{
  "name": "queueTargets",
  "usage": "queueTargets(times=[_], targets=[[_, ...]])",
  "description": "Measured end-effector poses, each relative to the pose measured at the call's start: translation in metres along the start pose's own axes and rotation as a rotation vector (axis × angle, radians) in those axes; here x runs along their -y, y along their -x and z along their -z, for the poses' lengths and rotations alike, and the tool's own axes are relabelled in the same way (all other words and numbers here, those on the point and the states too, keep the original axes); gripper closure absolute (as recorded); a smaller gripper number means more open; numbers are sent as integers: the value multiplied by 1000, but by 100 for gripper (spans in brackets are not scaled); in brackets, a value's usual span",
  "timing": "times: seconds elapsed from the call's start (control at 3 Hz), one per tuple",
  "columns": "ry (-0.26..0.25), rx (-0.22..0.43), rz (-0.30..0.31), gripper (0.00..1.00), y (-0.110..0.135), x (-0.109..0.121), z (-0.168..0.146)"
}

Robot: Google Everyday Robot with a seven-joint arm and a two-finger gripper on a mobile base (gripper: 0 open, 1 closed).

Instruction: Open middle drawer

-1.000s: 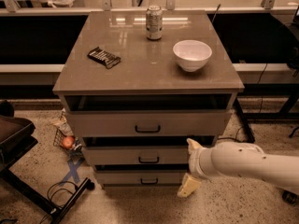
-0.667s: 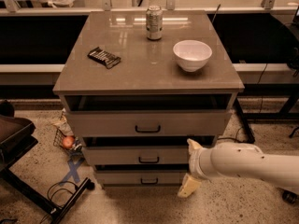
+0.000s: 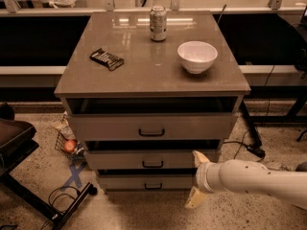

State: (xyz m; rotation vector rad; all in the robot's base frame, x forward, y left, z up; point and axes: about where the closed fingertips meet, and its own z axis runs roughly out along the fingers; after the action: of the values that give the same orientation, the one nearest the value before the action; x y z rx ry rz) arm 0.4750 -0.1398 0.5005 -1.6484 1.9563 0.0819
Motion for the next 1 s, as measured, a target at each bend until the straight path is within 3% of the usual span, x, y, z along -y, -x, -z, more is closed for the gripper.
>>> queueTargets(times=[0.33,1.0], targets=[[-9,-1,72,0,-16,7,-22],[-17,-56,173,0,-42,51,-61]])
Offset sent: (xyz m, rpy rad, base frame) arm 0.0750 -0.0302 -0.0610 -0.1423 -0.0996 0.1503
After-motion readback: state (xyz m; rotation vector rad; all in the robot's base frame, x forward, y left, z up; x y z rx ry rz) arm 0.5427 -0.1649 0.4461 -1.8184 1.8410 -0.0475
